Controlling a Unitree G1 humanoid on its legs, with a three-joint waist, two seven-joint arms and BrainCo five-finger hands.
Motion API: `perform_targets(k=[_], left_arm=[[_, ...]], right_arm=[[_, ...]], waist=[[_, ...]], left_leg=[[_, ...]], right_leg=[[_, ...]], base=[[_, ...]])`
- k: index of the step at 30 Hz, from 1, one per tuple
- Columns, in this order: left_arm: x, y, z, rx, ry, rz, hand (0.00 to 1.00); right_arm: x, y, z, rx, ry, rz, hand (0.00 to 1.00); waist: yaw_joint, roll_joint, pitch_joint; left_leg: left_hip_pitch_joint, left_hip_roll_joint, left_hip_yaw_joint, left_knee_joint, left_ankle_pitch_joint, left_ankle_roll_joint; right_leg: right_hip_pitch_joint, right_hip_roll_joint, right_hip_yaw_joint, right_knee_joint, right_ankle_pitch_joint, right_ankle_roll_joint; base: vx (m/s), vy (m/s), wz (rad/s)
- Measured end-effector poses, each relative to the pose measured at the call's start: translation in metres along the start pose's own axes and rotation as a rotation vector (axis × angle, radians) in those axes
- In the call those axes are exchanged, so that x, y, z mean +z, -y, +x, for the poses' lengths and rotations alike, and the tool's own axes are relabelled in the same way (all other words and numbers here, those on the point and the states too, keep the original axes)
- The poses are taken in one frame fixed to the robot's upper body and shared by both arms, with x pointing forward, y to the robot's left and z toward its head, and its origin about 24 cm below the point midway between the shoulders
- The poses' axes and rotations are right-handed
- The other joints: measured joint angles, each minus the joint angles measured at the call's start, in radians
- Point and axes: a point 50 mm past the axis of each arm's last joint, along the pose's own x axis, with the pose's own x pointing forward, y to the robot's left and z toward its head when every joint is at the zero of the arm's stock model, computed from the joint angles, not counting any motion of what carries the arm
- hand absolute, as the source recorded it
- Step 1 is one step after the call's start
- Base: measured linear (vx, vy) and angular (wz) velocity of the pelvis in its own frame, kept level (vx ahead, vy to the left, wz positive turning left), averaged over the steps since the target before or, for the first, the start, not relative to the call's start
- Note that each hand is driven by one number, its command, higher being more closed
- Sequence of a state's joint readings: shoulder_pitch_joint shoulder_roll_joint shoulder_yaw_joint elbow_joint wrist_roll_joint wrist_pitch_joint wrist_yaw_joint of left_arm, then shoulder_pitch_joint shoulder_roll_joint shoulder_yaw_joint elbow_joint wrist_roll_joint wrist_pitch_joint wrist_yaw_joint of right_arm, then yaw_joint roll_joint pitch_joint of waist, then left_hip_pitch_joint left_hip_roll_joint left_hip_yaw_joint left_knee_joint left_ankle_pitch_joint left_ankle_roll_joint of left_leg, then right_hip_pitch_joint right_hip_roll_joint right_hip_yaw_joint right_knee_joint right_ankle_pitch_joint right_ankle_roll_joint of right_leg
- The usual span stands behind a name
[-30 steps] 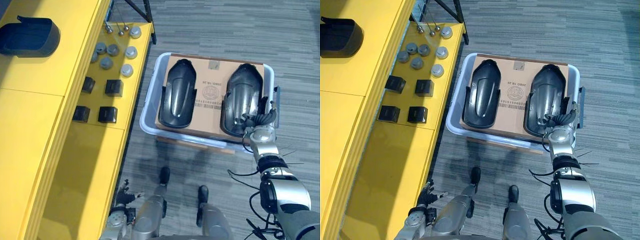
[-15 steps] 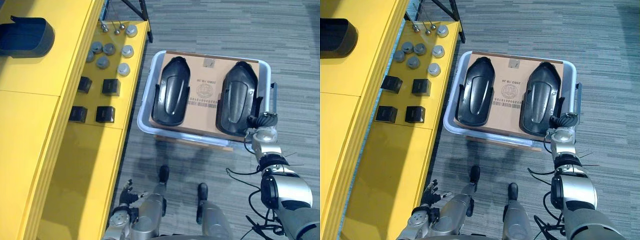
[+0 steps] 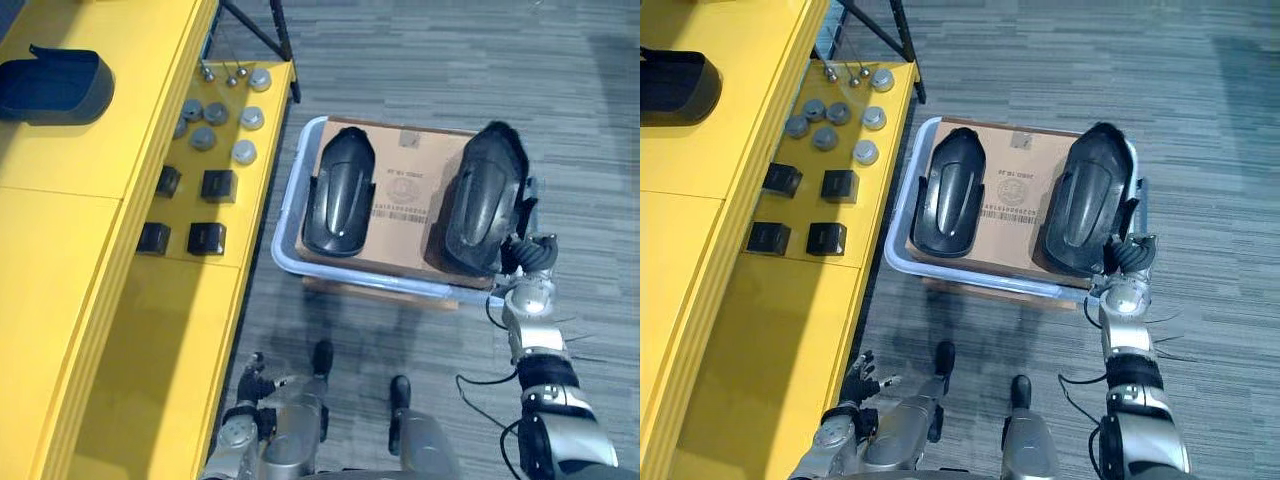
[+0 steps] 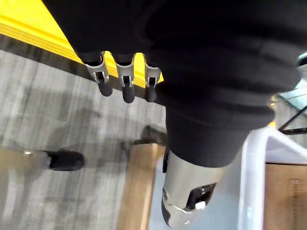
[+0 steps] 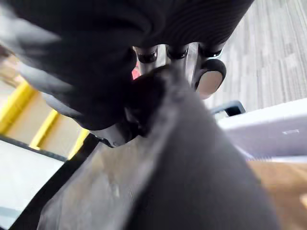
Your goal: Walk over and take plastic housings, then place them on the shelf
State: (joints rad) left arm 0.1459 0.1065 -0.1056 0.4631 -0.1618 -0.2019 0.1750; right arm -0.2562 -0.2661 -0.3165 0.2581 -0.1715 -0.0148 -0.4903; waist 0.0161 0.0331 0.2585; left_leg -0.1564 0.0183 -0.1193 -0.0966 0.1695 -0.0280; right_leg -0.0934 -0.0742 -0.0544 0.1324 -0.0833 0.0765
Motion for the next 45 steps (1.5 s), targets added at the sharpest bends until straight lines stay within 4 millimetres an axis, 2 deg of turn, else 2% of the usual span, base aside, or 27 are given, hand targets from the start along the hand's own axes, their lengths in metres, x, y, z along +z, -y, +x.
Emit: perform_targets(k=[2, 3, 5, 7, 9, 12, 15, 18, 22, 26, 32, 37, 45], left_arm=[[0.022, 0.004, -0.002, -0.015, 0.1, -0.025, 0.0], [0.029, 0.005, -0.002, -0.019, 0.13, -0.033, 0.0], [0.059, 0.01, -0.006, -0.041, 0.262, -0.064, 0.0], [0.078, 0.014, -0.009, -0.058, 0.341, -0.082, 0.0], [0.106, 0.021, -0.018, -0.085, 0.468, -0.109, 0.0], [0.138, 0.034, -0.029, -0.139, 0.618, -0.144, 0.0], [0.159, 0.05, -0.036, -0.201, 0.713, -0.166, 0.0], [0.17, 0.067, -0.038, -0.276, 0.754, -0.176, 0.0], [0.179, 0.09, -0.044, -0.379, 0.785, -0.186, 0.0], [0.187, 0.104, -0.047, -0.426, 0.801, -0.207, 0.0], [0.186, 0.103, -0.043, -0.414, 0.762, -0.272, 0.0], [0.181, 0.107, -0.035, -0.416, 0.701, -0.307, 0.0], [0.174, 0.106, -0.029, -0.304, 0.678, -0.239, 0.0]], right_arm=[[0.008, 0.003, -0.008, -0.021, 0.053, -0.012, 1.0], [0.01, 0.003, -0.01, -0.023, 0.07, -0.019, 1.0], [0.021, 0.002, -0.018, -0.019, 0.135, -0.04, 1.0], [0.026, 0.001, -0.024, -0.012, 0.172, -0.058, 1.0], [0.038, -0.008, -0.035, 0.024, 0.244, -0.088, 1.0], [0.054, -0.024, -0.048, 0.079, 0.331, -0.098, 1.0], [0.069, -0.039, -0.063, 0.142, 0.399, -0.085, 1.0], [0.077, -0.055, -0.078, 0.217, 0.432, -0.062, 1.0], [0.084, -0.071, -0.093, 0.307, 0.455, -0.034, 1.0], [0.096, -0.075, -0.103, 0.328, 0.502, -0.005, 1.0], [0.098, -0.081, -0.111, 0.359, 0.513, 0.007, 1.0], [0.092, -0.082, -0.116, 0.377, 0.488, -0.014, 1.0], [0.089, -0.088, -0.129, 0.429, 0.498, -0.015, 1.0]], waist=[[-0.001, -0.001, -0.032], [-0.001, -0.001, -0.038], [-0.003, 0.002, -0.047], [-0.003, 0.003, -0.062], [-0.004, 0.003, -0.09], [-0.003, 0.003, -0.096], [-0.002, 0.003, -0.116], [-0.003, 0.002, -0.139], [-0.004, 0.001, -0.148], [-0.005, 0.001, -0.15], [-0.003, 0.001, -0.192], [-0.004, -0.001, -0.213], [-0.003, -0.012, -0.251]], left_leg=[[0.009, 0.001, 0.006, 0.0, 0.001, 0.003], [0.012, 0.002, 0.008, 0.0, 0.001, 0.003], [0.029, 0.0, 0.011, -0.001, 0.0, 0.003], [0.029, 0.001, 0.012, -0.001, 0.0, 0.003], [0.031, 0.001, 0.014, -0.001, 0.0, 0.004], [0.053, 0.001, 0.016, -0.001, 0.001, 0.004], [0.06, 0.001, 0.019, -0.002, 0.001, 0.004], [0.067, 0.001, 0.029, -0.006, 0.001, 0.004], [0.082, 0.002, 0.041, -0.007, 0.001, 0.004], [0.083, 0.006, 0.045, -0.007, -0.003, -0.001], [0.082, 0.008, 0.067, -0.008, -0.006, 0.002], [0.082, 0.007, 0.069, -0.008, -0.006, 0.002], [0.085, 0.007, 0.08, -0.007, -0.005, 0.003]], right_leg=[[0.005, 0.001, 0.005, 0.0, 0.0, 0.0], [0.009, 0.001, 0.007, 0.0, 0.0, 0.0], [0.025, 0.002, 0.007, -0.001, 0.0, 0.0], [0.025, 0.002, 0.008, -0.003, 0.0, 0.0], [0.027, 0.002, 0.009, -0.009, 0.001, -0.001], [0.054, 0.0, 0.008, -0.015, 0.006, -0.001], [0.056, 0.0, 0.006, -0.016, 0.007, -0.002], [0.057, 0.001, 0.015, -0.017, 0.009, -0.002], [0.074, 0.002, 0.031, -0.033, 0.024, -0.001], [0.072, 0.003, 0.035, -0.037, 0.028, -0.001], [0.075, 0.003, 0.058, -0.07, 0.05, -0.003], [0.081, 0.003, 0.061, -0.085, 0.057, -0.001], [0.079, 0.004, 0.079, -0.086, 0.059, -0.001]], base=[[0.0, -0.015, -0.09], [0.0, -0.015, -0.08], [-0.03, -0.006, -0.03], [-0.02, 0.0, 0.0], [0.0, 0.0, 0.0], [0.0, 0.0, 0.0], [-0.04, 0.002, 0.02], [-0.03, -0.001, -0.08], [-0.03, 0.006, -0.12], [-0.05, 0.001, -0.05], [-0.02, -0.003, -0.11], [0.0, -0.002, -0.01], [0.0, -0.015, -0.04]])
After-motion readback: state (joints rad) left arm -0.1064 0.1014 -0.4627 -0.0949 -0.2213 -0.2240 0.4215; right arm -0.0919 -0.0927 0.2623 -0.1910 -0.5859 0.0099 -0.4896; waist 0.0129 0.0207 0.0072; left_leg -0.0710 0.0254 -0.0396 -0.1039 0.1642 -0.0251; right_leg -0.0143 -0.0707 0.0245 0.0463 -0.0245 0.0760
